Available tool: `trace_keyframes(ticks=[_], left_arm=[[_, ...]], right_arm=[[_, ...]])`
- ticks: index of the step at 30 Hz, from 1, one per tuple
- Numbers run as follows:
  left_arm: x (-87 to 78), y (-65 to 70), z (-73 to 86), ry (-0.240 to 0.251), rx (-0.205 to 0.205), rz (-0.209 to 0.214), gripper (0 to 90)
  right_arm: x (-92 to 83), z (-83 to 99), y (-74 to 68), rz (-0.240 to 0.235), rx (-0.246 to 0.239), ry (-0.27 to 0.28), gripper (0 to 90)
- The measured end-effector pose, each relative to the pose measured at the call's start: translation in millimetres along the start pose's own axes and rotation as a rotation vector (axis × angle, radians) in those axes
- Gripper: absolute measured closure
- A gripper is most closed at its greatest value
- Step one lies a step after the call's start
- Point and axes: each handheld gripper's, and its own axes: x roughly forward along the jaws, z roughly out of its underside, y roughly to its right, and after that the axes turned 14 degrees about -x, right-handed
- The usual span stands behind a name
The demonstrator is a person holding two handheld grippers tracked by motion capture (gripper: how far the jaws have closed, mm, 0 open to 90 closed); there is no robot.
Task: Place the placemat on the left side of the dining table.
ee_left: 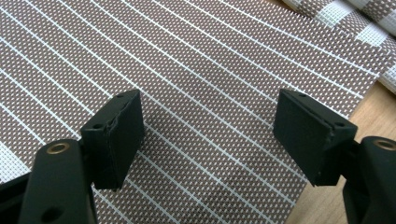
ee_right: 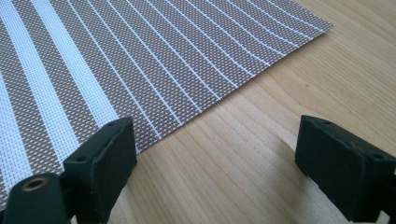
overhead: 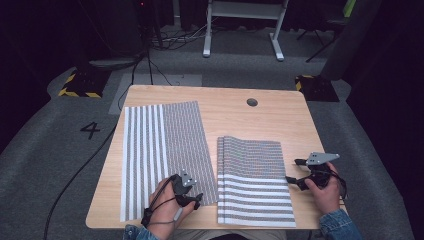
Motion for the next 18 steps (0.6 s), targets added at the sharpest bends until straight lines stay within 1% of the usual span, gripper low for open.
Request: trace_keyframes(ticks=[1, 2, 3, 5, 7, 8, 9, 10, 11, 12, 13, 14, 15, 16, 17, 18], left_arm=[[0.1, 0.0, -0.4, -0.005, -0.006, 0.007, 27.2], [-0.4, 0.6, -0.8, -0.003, -0.018, -0.009, 28.8], [-0.2, 0.0, -2.4, 0.001, -0.017, -0.015, 29.3], [-0.4, -0.8, -2.9, 0.0, -0.013, -0.015, 30.6], [-1.3, -3.2, -3.2, 0.013, -0.013, -0.028, 35.3], [-2.3, -4.7, -3.2, 0.012, -0.023, -0.026, 42.8], [-2.3, -6.1, -3.3, 0.014, -0.024, -0.015, 42.8], [-3.2, -8.4, -3.4, 0.029, -0.027, -0.037, 47.0], [-3.8, -10.7, -3.9, 0.03, -0.026, -0.033, 60.2], [-3.7, -13.0, -3.9, 0.045, -0.033, -0.036, 60.2], [-4.1, -15.8, -4.1, 0.05, -0.029, -0.04, 74.5], [-4.6, -19.5, -4.9, 0.047, -0.012, -0.036, 74.5], [-5.5, -23.6, -5.7, 0.049, -0.025, -0.026, 79.8], [-6.5, -25.1, -6.4, 0.051, -0.031, -0.028, 81.0], [-10.7, -25.4, -7.5, 0.036, -0.022, -0.066, 82.5], [-10.7, -25.4, -7.5, 0.036, -0.022, -0.066, 82.8]], right_arm=[[0.0, 0.0, -0.1, 0.001, 0.0, 0.0, 12.8], [0.1, 0.0, -0.1, 0.001, 0.001, 0.001, 12.8], [0.1, 0.0, -0.1, 0.001, 0.001, 0.001, 12.8], [0.1, 0.0, -0.2, 0.001, 0.001, 0.0, 12.8], [0.1, 0.0, -0.2, 0.001, 0.001, 0.0, 12.8], [0.1, 0.0, -0.2, 0.001, 0.001, 0.0, 12.8], [0.1, 0.0, -0.2, 0.001, 0.001, 0.0, 12.8], [0.1, 0.0, -0.2, 0.001, 0.001, 0.0, 12.8], [0.1, 0.0, -0.2, 0.001, 0.001, 0.0, 12.8], [0.1, 0.0, -0.2, 0.001, 0.001, 0.0, 12.8], [0.2, 0.0, -0.2, 0.001, 0.001, 0.001, 12.8], [0.2, 0.0, -0.2, 0.001, 0.001, 0.001, 12.8], [0.1, -0.1, -0.1, 0.001, 0.001, 0.0, 12.8], [0.1, -0.1, -0.2, 0.001, 0.001, 0.0, 12.8], [0.1, -0.1, -0.2, 0.001, 0.001, 0.0, 12.8], [0.1, -0.1, -0.2, 0.001, 0.001, 0.0, 12.8]])
